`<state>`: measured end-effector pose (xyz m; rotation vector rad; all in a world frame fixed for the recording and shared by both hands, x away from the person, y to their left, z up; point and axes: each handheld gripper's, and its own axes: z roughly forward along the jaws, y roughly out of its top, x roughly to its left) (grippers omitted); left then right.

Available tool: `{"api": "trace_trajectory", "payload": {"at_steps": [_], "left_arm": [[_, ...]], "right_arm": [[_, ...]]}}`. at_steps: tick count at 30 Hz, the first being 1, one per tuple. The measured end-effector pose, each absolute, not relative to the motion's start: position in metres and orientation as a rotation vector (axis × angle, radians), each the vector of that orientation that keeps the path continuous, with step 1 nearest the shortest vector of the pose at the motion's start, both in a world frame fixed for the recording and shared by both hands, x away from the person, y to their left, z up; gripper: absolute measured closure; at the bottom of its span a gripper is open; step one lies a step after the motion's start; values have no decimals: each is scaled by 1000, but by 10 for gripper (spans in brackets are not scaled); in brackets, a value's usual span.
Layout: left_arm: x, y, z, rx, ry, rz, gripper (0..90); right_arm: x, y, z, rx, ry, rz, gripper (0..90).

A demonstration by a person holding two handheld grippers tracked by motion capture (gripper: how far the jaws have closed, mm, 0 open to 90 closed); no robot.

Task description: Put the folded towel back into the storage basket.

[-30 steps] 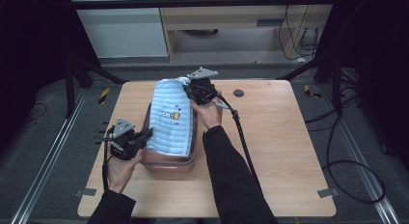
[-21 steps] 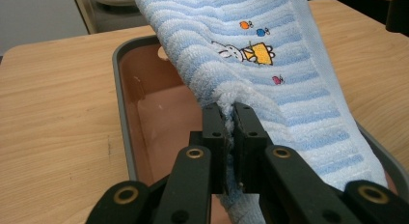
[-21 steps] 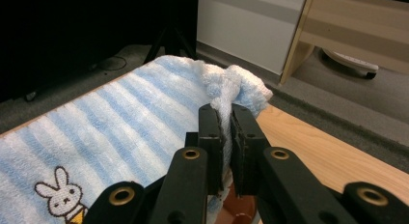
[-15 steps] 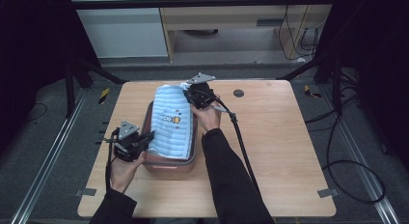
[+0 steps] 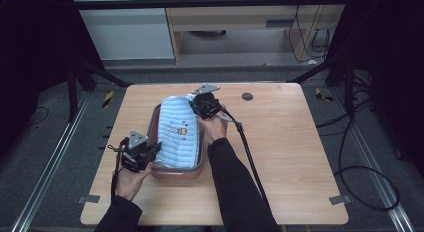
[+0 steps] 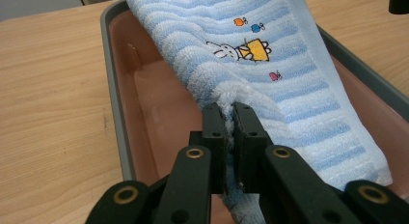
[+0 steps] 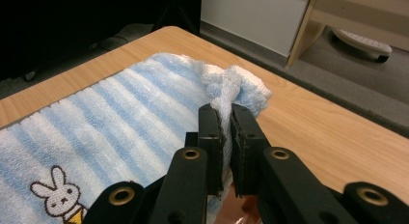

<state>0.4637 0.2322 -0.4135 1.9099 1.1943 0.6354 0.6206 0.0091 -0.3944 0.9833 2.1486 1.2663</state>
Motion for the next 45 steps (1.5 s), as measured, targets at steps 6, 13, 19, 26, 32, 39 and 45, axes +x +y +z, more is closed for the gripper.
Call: {"api": "trace_trajectory", "payload": {"at_steps": [6,13,19,26,32,39,45], "left_arm": [[463,233,-419,1928,1207,626,848],[463,233,-424,1943,1218,621,846],[463,234,-428,1949,1240,611,844],[464,235,-433,1966,1261,601,836],[466,238,-432,1950,1275,615,748],[462,239,-424,1910,1261,636,682],[457,239,-416,1884,1223,656,619]], "right_arm": [[620,9,-407,997,2171,1242,846],[619,9,-416,1009,2187,1223,842],[619,9,-424,1021,2201,1206,841],[621,11,-435,1039,2241,1164,833],[621,14,-439,1034,2250,1140,755],[616,8,-430,1031,2208,1153,612],[605,-9,-416,1036,2140,1213,502]]}}
